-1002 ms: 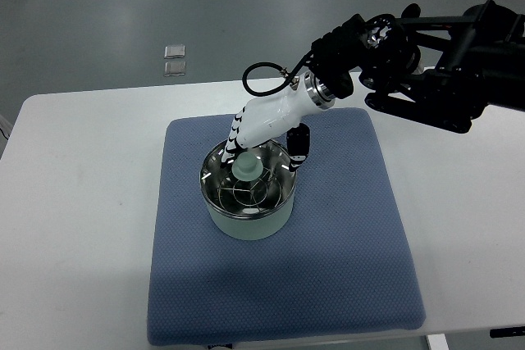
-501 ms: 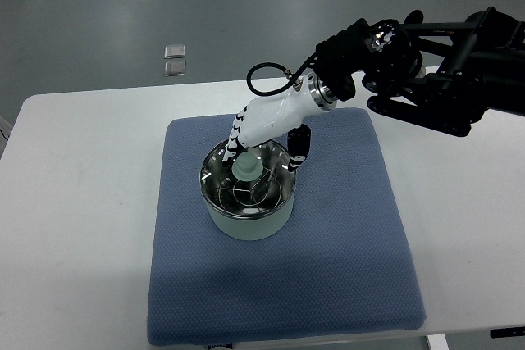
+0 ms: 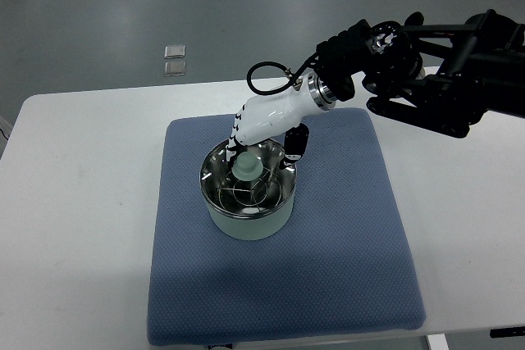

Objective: Open lid and place right of pot
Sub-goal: 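Lower the right hand onto the green lid knob, then close the right hand fingers around the lid knob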

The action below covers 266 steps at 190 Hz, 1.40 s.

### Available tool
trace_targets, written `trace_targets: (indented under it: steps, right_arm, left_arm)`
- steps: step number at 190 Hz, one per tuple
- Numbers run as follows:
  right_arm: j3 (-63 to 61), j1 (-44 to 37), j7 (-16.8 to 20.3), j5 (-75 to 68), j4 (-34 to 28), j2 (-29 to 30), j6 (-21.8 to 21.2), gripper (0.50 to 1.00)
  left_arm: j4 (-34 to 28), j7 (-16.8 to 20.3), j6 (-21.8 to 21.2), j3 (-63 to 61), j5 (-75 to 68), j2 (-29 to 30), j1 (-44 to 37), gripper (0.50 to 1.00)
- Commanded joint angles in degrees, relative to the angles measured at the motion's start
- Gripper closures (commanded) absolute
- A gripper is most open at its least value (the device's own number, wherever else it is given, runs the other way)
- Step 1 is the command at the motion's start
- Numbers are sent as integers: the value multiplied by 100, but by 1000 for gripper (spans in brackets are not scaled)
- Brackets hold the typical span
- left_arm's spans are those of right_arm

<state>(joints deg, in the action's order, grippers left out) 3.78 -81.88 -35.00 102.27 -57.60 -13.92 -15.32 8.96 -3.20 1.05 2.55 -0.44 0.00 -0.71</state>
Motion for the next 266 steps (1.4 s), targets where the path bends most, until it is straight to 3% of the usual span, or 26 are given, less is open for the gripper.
trace_targets:
  steps: [1, 226, 241, 250, 251, 266]
  right_arm:
    - [0, 6, 0, -5, 12, 4, 11, 681]
    - [-158, 208, 0, -5, 118, 21, 152, 701]
    - [-158, 208, 0, -5, 118, 30, 152, 744]
    - [-158, 208, 0, -5, 118, 30, 152, 744]
    - [-167, 208, 0, -5, 118, 30, 161, 764]
    - [-167, 217, 0, -5, 126, 30, 196, 765]
  left_arm:
    - [0, 4, 1, 0, 0, 0, 1, 500]
    - [0, 4, 1, 0, 0, 0, 1, 500]
    - [0, 4, 1, 0, 0, 0, 1, 500]
    - [0, 4, 1, 0, 0, 0, 1, 500]
    - [0, 4, 1, 0, 0, 0, 1, 500]
    - [0, -5, 1, 0, 0, 0, 1, 500]
